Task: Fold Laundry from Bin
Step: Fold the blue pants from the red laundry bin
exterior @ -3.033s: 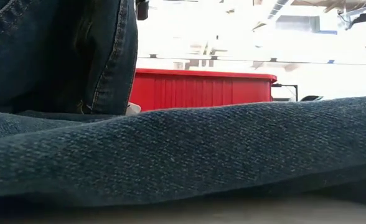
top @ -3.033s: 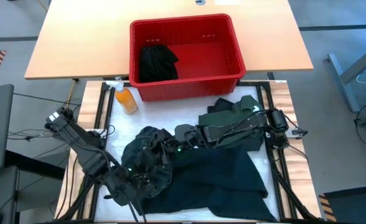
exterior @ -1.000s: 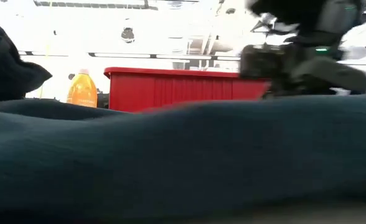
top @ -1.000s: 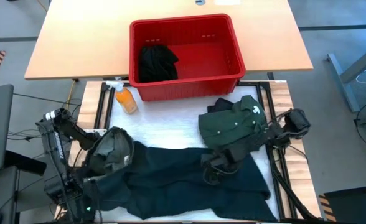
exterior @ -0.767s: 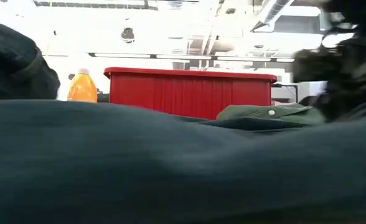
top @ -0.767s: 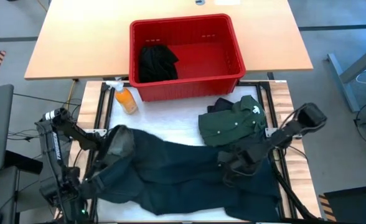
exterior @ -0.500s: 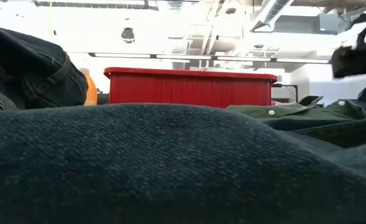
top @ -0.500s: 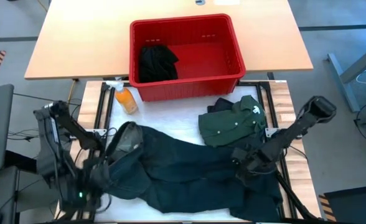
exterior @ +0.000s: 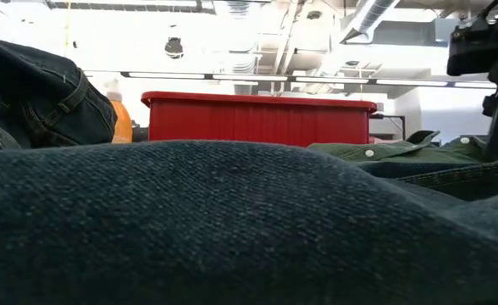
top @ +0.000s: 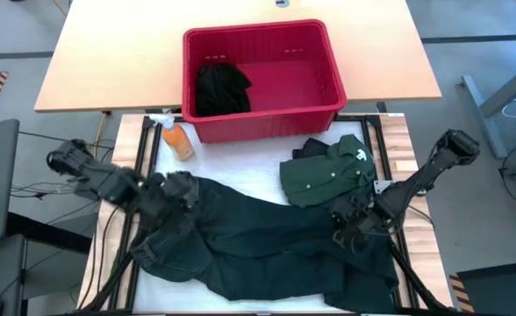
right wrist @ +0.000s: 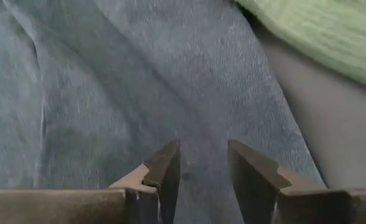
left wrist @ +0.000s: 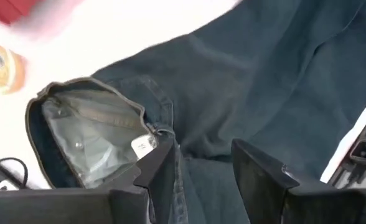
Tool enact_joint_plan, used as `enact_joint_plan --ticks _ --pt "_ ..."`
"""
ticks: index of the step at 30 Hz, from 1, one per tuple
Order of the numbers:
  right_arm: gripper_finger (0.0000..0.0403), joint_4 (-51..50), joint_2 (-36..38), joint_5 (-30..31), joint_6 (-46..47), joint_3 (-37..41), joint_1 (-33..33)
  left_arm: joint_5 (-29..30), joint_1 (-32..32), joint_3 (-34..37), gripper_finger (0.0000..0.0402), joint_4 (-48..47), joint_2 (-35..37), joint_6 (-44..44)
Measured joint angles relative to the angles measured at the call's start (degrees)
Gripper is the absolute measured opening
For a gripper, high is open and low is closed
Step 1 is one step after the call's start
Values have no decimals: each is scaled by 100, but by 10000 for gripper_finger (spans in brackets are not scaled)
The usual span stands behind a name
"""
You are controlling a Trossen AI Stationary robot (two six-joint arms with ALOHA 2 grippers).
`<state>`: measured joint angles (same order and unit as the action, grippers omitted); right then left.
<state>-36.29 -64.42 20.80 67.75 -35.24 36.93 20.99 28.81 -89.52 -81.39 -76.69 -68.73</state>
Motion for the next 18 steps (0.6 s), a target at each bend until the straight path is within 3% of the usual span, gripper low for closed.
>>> enact_joint_plan --ticks 8,13,18 --pt "159 298 -22 199 -73 -4 -66 -1239 -979 191 145 93 7 836" --pt "159 450 -20 315 -180 -7 -66 -1998 -1453 1250 145 683 148 1191" --pt "159 570 -17 317 -227 -9 -66 -2333 -1848 2221 145 1707 693 1054"
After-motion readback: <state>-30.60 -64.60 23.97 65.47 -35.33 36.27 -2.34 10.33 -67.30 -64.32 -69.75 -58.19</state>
